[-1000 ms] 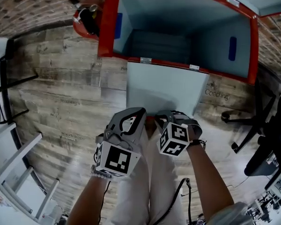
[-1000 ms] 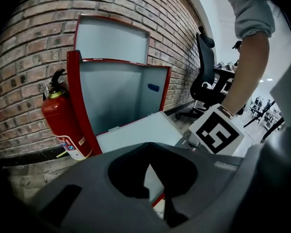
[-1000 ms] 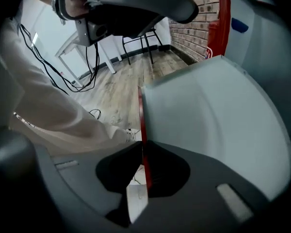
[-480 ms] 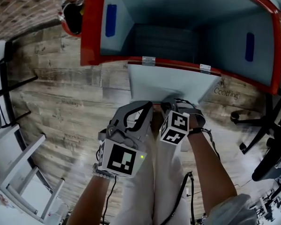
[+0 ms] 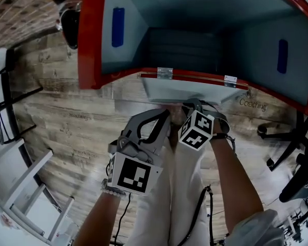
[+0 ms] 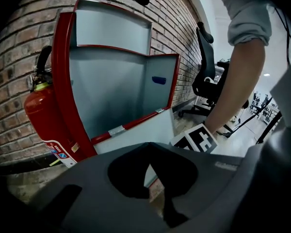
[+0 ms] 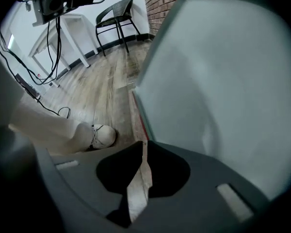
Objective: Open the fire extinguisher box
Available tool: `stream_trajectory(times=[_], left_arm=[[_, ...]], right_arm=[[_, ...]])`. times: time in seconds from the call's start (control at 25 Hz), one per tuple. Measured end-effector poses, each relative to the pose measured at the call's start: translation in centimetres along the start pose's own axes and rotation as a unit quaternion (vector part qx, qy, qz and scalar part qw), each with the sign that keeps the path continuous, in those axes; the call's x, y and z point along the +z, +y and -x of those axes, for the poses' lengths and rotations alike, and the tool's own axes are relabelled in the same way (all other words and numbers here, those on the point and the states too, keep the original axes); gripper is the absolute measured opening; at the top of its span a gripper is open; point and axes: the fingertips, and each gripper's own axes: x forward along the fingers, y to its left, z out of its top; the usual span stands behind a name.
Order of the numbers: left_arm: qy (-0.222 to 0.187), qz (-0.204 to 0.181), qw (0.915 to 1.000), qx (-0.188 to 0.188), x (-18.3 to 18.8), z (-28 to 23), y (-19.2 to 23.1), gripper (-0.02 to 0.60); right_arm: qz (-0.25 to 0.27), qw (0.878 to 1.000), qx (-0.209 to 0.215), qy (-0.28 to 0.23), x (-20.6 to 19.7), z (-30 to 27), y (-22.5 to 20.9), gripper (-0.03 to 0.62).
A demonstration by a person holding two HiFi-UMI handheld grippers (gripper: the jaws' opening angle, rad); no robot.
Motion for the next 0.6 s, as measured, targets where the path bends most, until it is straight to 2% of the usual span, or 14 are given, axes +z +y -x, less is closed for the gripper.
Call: stream_trajectory(times=[0.12,0.28,0.44,0.6], left_arm=[[0.002,0.002,1.0000,0.004,0.5,0.3,0.2,-0.002],[-0.003,0.003,1.0000,0.007,2.8,1.5,-0.3,-0.002],[-0.010,0.003,0.9999,0.004,6.3,3.8,-1.4,-0.002],[-0.020,-0.003,0.9998,0.005,10.4,6.6,-2.2,-0.002]], right_arm=[[-0.004,1.000,-0.009,-0.012,0.4,1.5,-0.2,0.005],[-0.019,0.999,-0.015,-0.028,0.7,5.4,0.2,0.005],[-0.046,0.997,-0.029,-0.052,1.4,11.3,0.4,0.005],[-0.091,0.990,-0.057,-0.092,2.9,18.6,-0.6,0.005]])
